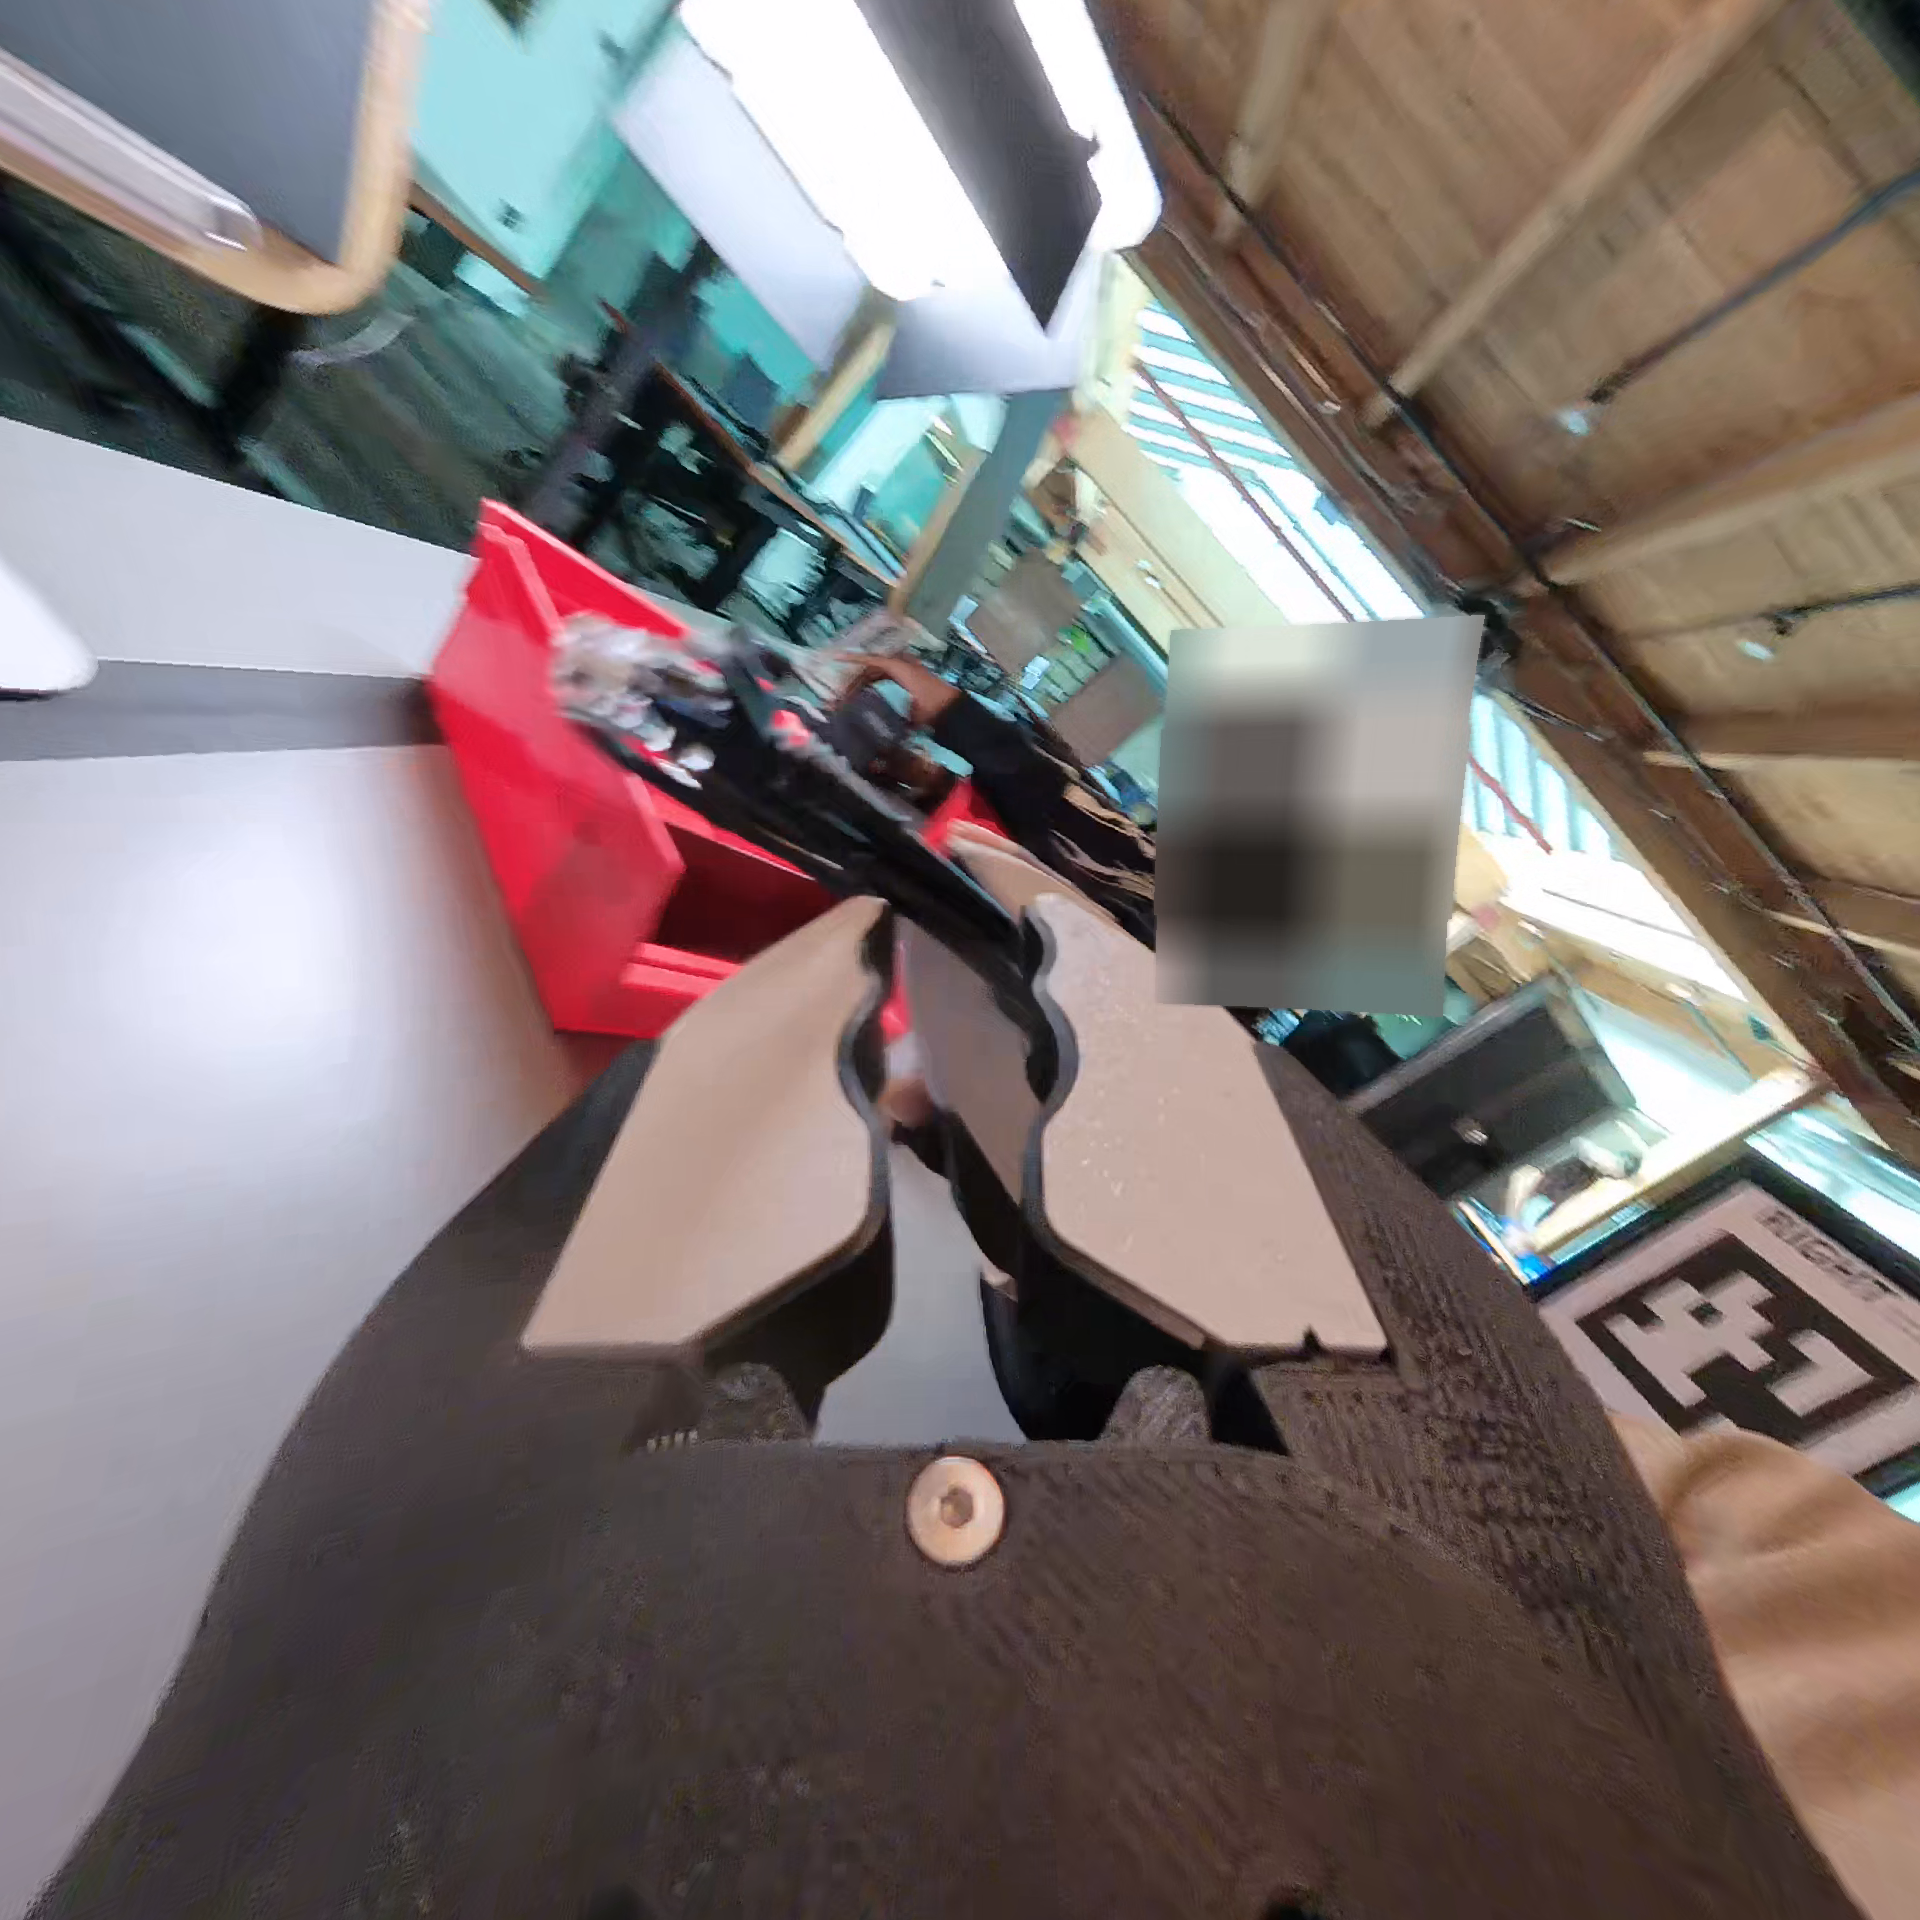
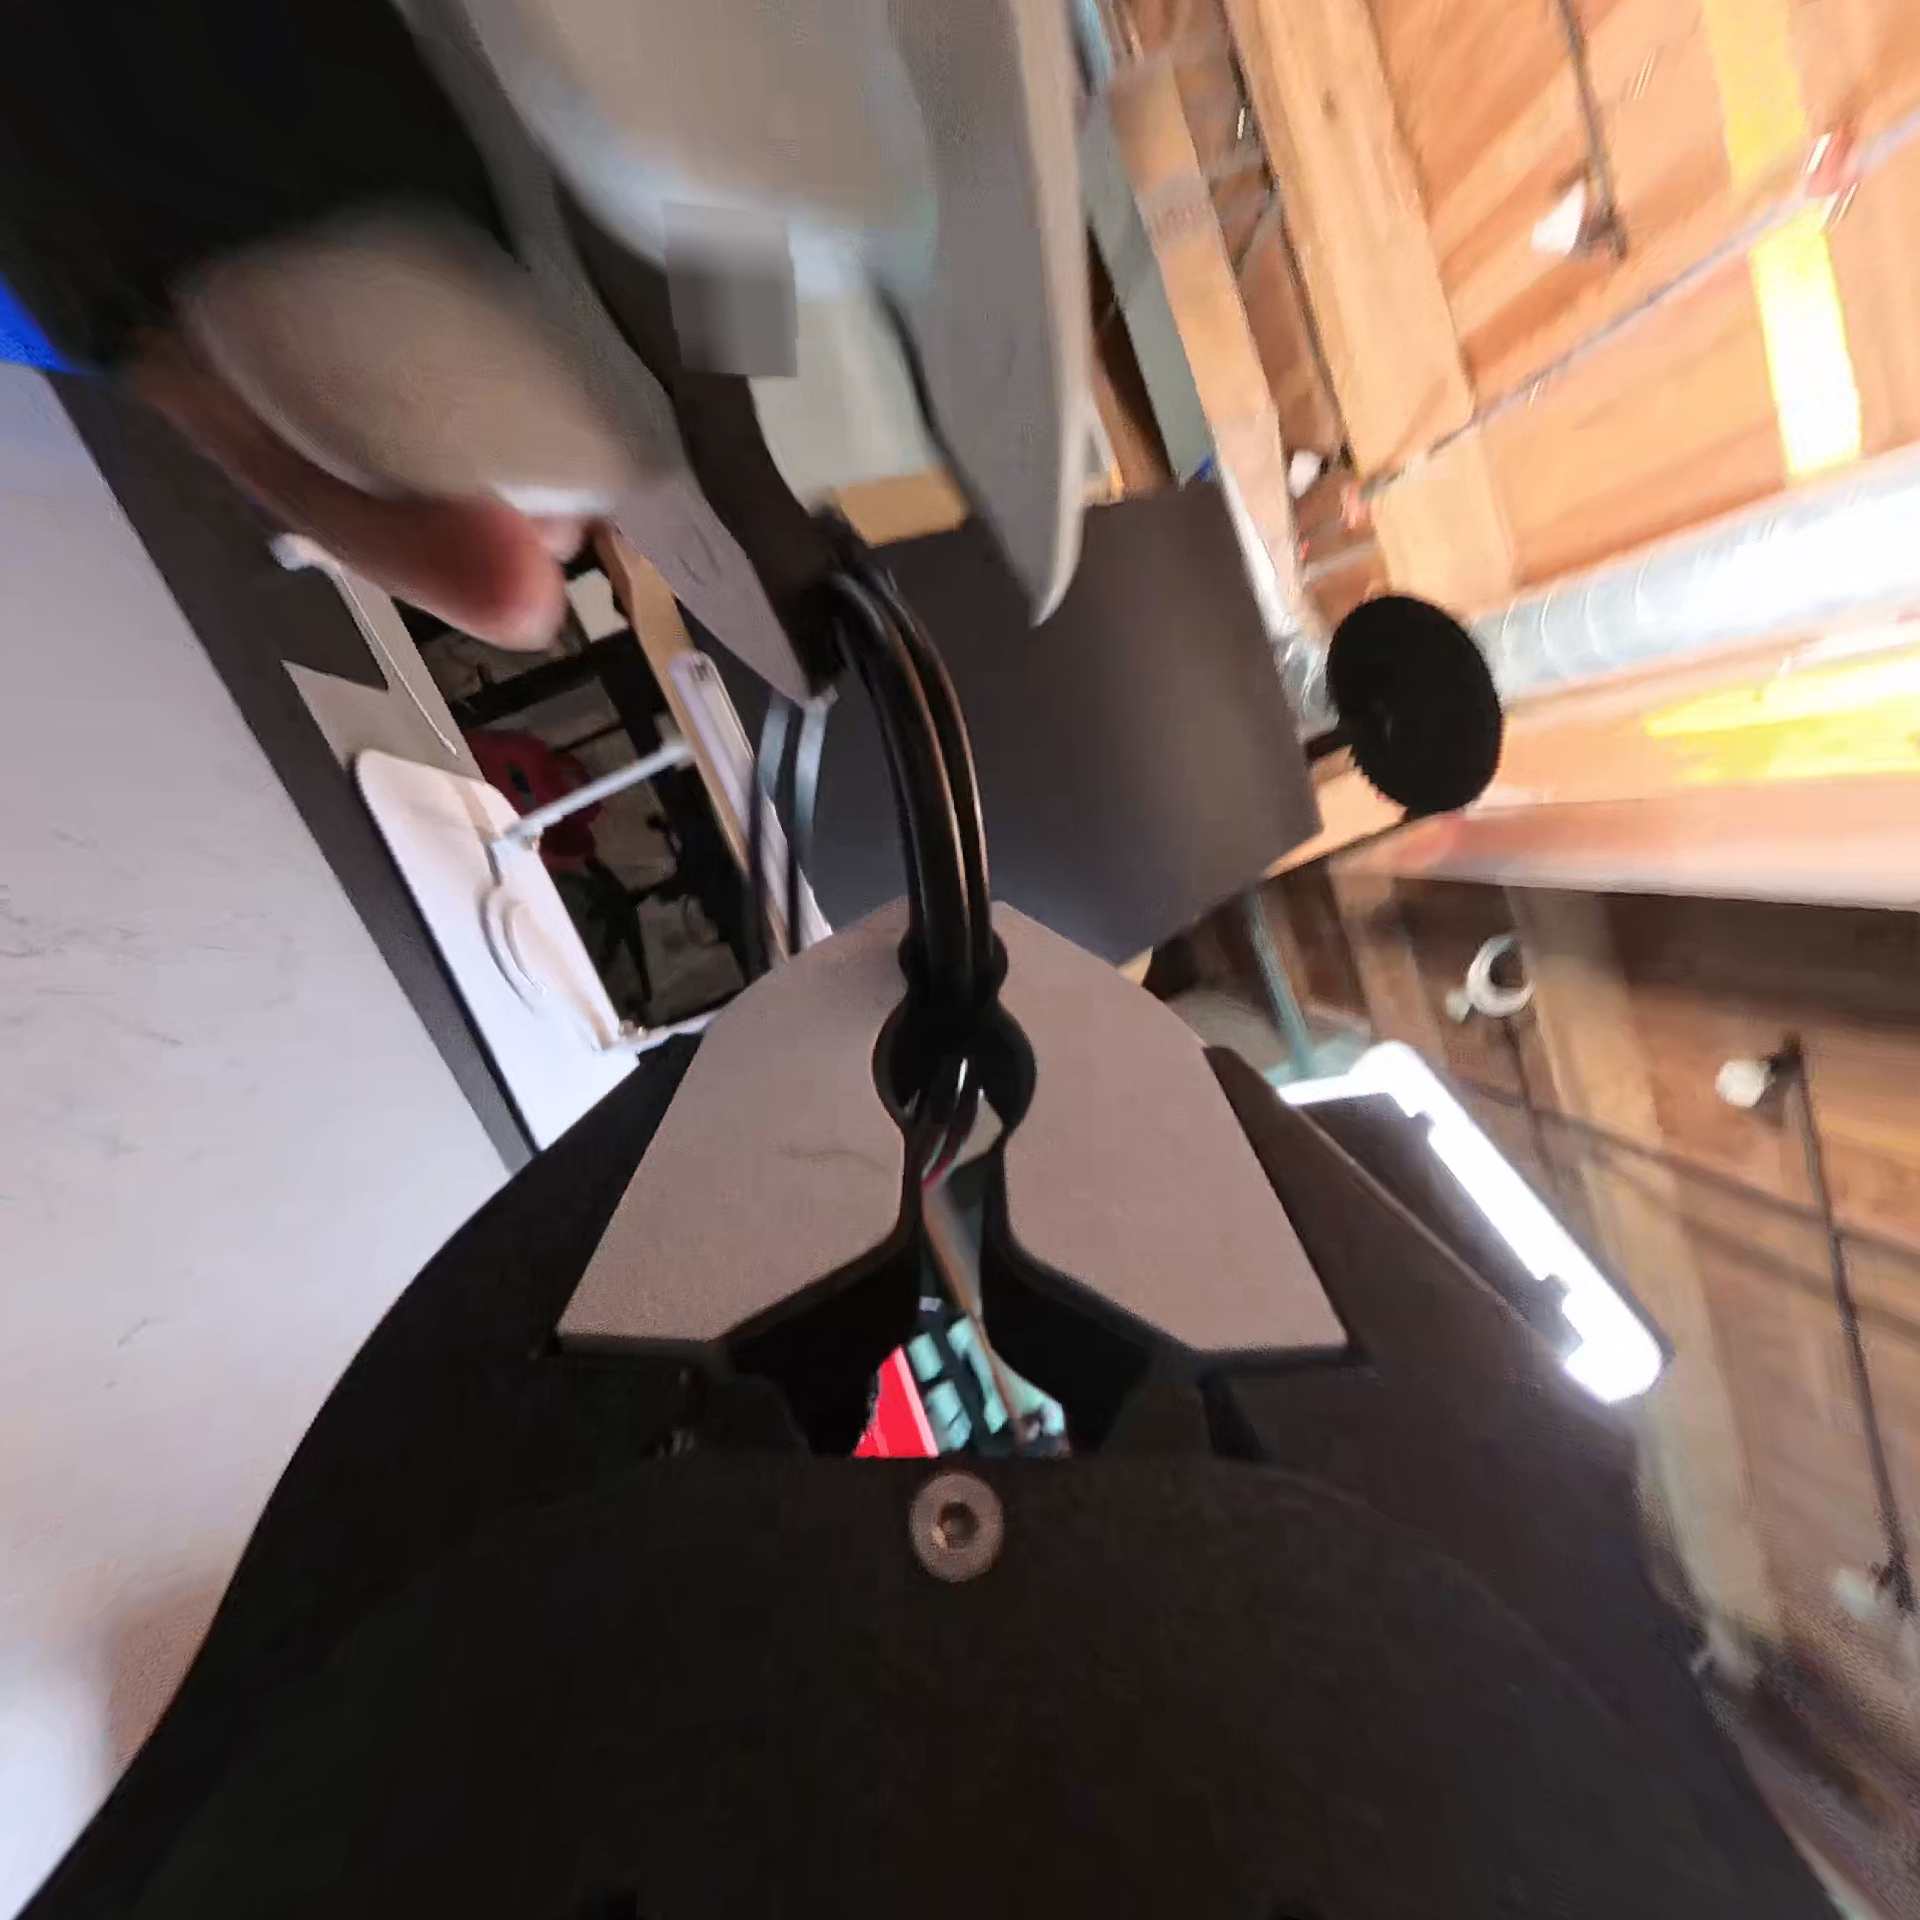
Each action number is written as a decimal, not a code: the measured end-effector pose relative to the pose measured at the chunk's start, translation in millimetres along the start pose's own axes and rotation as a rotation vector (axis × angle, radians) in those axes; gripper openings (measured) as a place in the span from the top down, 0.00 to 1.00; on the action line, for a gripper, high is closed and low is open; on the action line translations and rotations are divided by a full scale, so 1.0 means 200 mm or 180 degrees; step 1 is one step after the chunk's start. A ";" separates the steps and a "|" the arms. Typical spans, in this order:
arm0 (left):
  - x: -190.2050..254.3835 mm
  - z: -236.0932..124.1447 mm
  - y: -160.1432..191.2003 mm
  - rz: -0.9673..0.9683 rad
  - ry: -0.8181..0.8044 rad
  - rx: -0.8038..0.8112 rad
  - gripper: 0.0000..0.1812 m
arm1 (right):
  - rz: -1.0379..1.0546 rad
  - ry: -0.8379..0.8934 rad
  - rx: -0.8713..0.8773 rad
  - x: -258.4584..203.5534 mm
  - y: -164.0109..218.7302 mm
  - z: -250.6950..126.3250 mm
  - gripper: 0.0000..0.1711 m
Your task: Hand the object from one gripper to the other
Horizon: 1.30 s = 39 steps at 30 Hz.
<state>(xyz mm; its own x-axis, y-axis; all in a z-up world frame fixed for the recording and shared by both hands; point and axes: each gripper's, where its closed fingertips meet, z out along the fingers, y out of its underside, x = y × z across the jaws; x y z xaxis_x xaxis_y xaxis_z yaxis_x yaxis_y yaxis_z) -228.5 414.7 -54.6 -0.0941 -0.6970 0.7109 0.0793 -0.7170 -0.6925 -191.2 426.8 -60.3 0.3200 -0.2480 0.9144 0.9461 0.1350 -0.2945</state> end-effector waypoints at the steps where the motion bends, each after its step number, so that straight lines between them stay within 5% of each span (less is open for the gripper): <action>1: -0.04 -0.01 -0.01 0.0002 -0.0051 0.0074 0.89 | -0.0123 0.0001 0.0141 -0.03 -0.05 -0.01 0.97; 7: 0.01 -0.06 -0.03 0.0494 0.0322 0.0017 0.92 | -0.0029 -0.0345 0.0505 -0.09 -0.13 -0.05 0.93; 10: 0.08 -0.12 -0.10 0.0970 0.0452 0.0127 0.93 | 0.0287 -0.0660 0.0646 -0.03 -0.14 -0.06 0.76; 12: 0.15 -0.19 -0.14 0.1295 0.0607 0.0196 0.93 | 0.0548 -0.0947 0.0847 0.02 -0.17 -0.10 0.74; 19: 0.39 -0.36 -0.18 0.1876 0.1319 0.0418 0.93 | 0.4115 -0.2207 0.0947 0.17 -0.11 -0.09 0.74; 23: 0.45 -0.36 -0.13 0.1779 0.1687 0.0470 0.94 | 0.5447 -0.3147 0.1126 0.00 -0.17 -0.10 0.64; 26: 0.48 -0.34 -0.09 0.1495 0.2055 0.0532 0.94 | 0.6218 -0.3417 0.1567 0.05 -0.28 -0.12 0.66; 30: 0.41 -0.30 -0.11 0.1249 0.1935 0.0611 0.94 | 0.6005 -0.3296 0.1711 0.10 -0.30 -0.15 0.93; 34: 0.19 -0.34 -0.27 0.1665 0.0718 0.0743 0.91 | 0.4631 -0.2540 0.1018 0.14 -0.10 -0.08 0.93; 39: 0.11 -0.33 -0.19 0.2787 -0.0313 -0.0117 0.84 | 0.2222 -0.1995 0.0339 0.04 0.07 -0.08 0.94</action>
<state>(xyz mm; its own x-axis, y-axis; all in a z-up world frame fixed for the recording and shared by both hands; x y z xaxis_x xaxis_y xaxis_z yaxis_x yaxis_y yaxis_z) -299.0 427.4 -19.6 0.0714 -0.9949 -0.0707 0.0509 0.0745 -0.9959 -174.7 412.0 -60.6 0.6978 0.4787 0.5328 0.5312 0.1529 -0.8333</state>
